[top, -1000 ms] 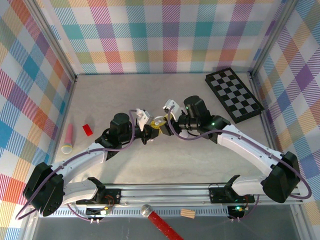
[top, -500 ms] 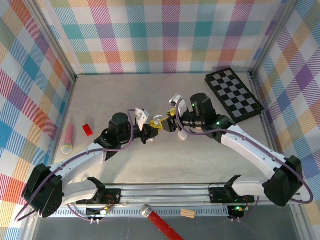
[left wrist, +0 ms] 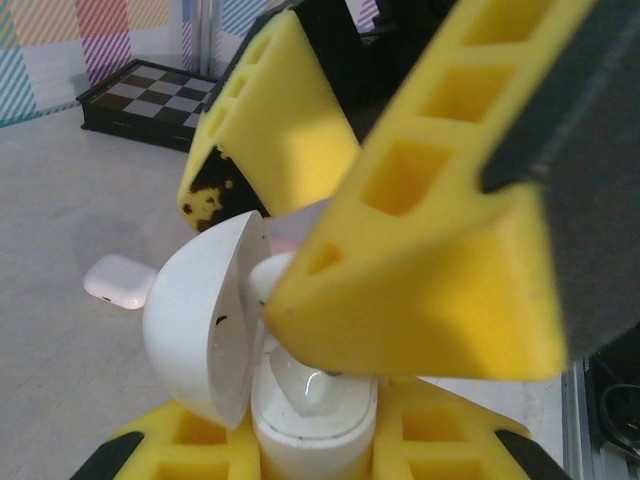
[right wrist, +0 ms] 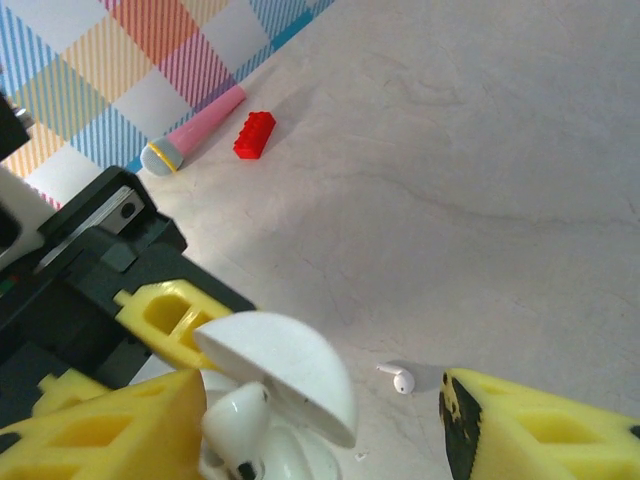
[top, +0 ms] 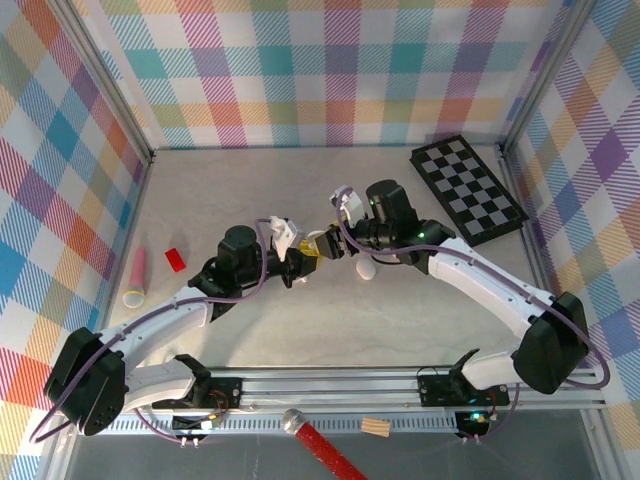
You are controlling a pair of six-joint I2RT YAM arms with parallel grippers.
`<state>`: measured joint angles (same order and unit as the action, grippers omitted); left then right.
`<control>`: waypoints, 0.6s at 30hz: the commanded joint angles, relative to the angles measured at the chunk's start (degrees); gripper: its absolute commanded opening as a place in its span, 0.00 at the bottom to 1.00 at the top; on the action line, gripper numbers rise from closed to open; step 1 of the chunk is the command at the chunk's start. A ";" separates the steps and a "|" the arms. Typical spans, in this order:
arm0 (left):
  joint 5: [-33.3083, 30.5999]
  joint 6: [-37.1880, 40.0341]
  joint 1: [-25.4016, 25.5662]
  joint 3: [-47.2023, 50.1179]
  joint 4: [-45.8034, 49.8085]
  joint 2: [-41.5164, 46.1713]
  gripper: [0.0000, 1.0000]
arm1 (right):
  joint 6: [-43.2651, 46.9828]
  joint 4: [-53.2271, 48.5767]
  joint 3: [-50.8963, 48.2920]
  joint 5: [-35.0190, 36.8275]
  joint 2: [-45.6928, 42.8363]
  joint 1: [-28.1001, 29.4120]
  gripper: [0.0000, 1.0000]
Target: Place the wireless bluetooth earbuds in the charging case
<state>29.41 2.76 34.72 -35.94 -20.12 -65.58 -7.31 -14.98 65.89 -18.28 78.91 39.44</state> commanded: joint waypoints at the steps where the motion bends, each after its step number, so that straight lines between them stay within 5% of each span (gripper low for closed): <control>1: 1.06 0.31 -0.62 -0.79 -2.92 1.23 0.00 | -1.21 -2.15 1.98 1.90 0.82 0.28 0.64; 18: -0.73 0.53 -2.40 0.80 -4.17 1.08 0.00 | -5.51 10.33 -7.42 0.80 -8.73 -0.70 0.71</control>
<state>29.26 2.76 33.91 -35.88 -20.73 -65.49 -9.85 -9.87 61.17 -18.70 72.36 39.38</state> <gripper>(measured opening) 0.199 0.709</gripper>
